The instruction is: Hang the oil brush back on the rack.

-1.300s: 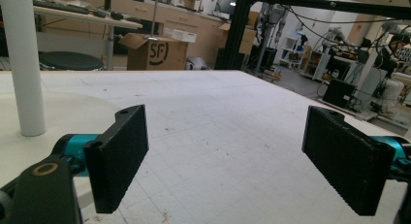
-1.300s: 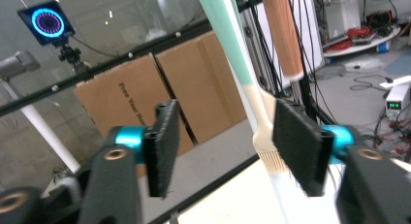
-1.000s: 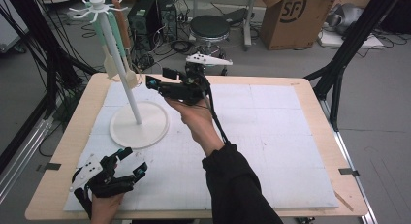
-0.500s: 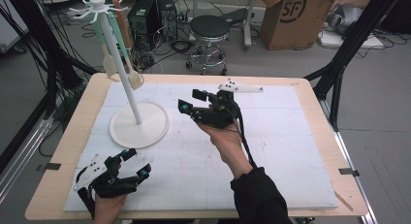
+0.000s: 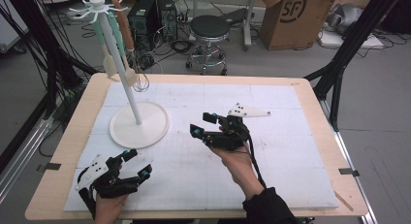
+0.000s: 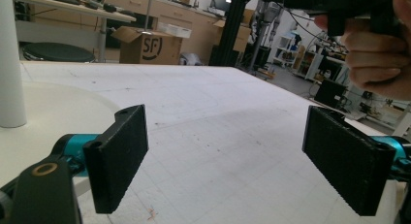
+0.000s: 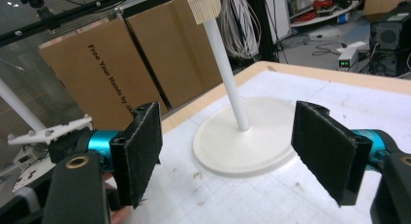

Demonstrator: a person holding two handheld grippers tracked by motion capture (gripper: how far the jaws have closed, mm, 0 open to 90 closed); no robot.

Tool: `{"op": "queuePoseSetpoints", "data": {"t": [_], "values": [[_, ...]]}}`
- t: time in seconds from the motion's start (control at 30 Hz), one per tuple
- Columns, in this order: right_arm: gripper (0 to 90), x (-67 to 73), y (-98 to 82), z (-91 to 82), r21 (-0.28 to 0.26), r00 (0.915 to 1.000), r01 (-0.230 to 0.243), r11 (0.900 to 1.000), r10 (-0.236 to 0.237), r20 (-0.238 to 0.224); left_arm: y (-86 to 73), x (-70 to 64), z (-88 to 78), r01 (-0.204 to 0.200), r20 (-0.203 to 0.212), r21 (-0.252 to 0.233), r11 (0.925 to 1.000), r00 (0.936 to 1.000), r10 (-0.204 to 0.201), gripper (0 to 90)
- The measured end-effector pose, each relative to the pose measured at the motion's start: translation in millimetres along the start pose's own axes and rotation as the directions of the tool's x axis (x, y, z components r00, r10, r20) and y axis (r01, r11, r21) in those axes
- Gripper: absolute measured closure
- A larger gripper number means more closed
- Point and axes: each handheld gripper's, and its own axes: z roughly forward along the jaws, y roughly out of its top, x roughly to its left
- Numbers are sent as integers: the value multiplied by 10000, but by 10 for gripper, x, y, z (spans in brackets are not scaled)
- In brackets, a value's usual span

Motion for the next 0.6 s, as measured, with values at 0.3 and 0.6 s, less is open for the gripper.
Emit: {"op": "queuePoseSetpoints", "data": {"t": [0.3,0.6], "values": [[193,-41,-279,-134,300,10000,-55,9995,56,-9,11,0,-12,47,148,-121,9999,9999,-45,170],[183,-166,-523,-392,440,9983,52,9990,-78,585,9,-34,17,-154,190,58,9999,9997,153,167]]}}
